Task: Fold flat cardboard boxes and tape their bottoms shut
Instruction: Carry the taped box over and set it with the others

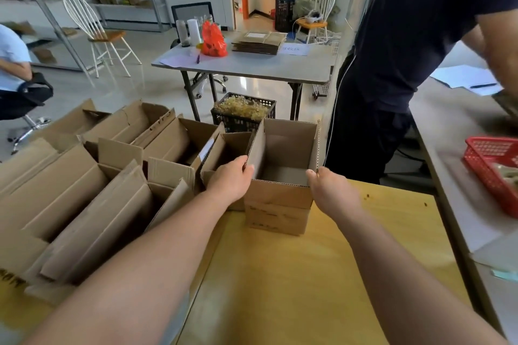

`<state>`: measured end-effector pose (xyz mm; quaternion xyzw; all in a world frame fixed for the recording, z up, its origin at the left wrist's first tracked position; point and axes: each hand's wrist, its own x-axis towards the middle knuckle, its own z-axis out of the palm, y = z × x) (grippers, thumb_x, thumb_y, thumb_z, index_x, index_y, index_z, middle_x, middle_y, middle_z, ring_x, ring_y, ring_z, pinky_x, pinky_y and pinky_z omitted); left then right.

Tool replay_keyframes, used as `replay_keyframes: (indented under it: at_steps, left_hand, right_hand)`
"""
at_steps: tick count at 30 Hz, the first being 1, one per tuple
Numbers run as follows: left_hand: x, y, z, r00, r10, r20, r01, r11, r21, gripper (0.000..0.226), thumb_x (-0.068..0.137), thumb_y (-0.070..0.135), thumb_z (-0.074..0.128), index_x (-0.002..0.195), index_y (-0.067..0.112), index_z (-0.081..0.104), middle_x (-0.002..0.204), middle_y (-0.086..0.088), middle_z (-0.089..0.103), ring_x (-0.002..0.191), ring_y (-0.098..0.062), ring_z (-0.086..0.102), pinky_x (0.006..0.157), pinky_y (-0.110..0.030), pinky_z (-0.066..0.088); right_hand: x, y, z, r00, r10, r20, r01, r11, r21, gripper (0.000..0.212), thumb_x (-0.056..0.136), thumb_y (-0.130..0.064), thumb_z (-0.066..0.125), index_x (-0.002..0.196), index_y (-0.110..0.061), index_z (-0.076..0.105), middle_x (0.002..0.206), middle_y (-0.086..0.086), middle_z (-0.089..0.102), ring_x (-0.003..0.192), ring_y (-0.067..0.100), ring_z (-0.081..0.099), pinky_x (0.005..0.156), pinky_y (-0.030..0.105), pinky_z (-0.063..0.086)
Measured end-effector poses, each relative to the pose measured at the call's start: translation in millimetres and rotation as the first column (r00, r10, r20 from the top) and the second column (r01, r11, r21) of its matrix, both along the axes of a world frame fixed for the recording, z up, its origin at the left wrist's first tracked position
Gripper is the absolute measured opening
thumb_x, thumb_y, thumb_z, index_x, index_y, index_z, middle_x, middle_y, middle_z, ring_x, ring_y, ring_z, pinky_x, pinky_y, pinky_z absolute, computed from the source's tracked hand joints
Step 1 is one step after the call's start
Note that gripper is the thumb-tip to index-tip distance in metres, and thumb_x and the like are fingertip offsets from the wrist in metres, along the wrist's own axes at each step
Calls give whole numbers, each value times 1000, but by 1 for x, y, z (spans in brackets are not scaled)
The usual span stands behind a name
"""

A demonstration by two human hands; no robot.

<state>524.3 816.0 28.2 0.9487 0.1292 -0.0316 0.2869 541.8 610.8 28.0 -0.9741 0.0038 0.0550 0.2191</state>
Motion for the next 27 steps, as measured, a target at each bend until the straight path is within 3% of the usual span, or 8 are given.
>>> replay_keyframes:
  at_steps: [2, 4, 8, 13, 21, 27]
  left_hand:
    - [-9, 2, 4, 1000, -15, 3, 15, 1000, 28, 50, 102, 39, 33, 149, 21, 30, 151, -3, 38, 137, -26, 37, 108, -43, 36]
    - [-20, 5, 10, 1000, -27, 12, 27, 998, 54, 51, 101, 40, 36, 148, 22, 30, 151, -3, 37, 136, -26, 37, 107, -44, 36]
    - [-47, 15, 21, 998, -57, 38, 53, 993, 103, 53, 100, 41, 40, 149, 23, 30, 153, -2, 34, 137, -26, 35, 108, -47, 37]
    - [-94, 23, 27, 989, -94, 113, 67, 972, 227, 53, 98, 43, 44, 146, 24, 33, 150, -1, 39, 134, -24, 39, 99, -42, 42]
    - [-180, 4, -3, 939, -262, 225, 194, 939, 283, 53, 92, 52, 49, 135, 21, 46, 133, -4, 50, 119, -24, 48, 87, -35, 45]
    - [-245, -28, -25, 881, -438, 182, 376, 879, 295, 55, 91, 56, 48, 131, 19, 47, 128, -5, 50, 116, -27, 48, 88, -37, 42]
  right_hand:
    - [-8, 3, 6, 1000, -6, 18, 6, 1000, -7, 43, 98, -45, 29, 124, -16, 45, 115, 11, 54, 103, 32, 53, 75, 37, 39]
    - [-18, 7, 13, 997, 0, 79, 3, 999, -32, 53, 97, -48, 34, 140, -17, 35, 130, 11, 46, 116, 32, 47, 83, 40, 42]
    - [-46, 22, 26, 957, 75, 279, -20, 981, -194, 49, 95, -40, 44, 136, -14, 41, 137, 11, 42, 124, 30, 40, 93, 40, 41]
    - [-96, 42, 33, 926, 113, 359, -37, 977, -210, 41, 95, -31, 47, 131, -13, 48, 132, 8, 48, 119, 26, 46, 89, 35, 42]
    - [-218, 35, 3, 941, 27, 338, 40, 981, -192, 35, 93, -32, 51, 124, -16, 51, 117, 4, 56, 103, 23, 54, 82, 34, 47]
    - [-316, 2, -16, 954, -103, 282, 177, 952, -250, 33, 91, -35, 53, 119, -18, 52, 116, 3, 57, 103, 25, 55, 81, 37, 45]
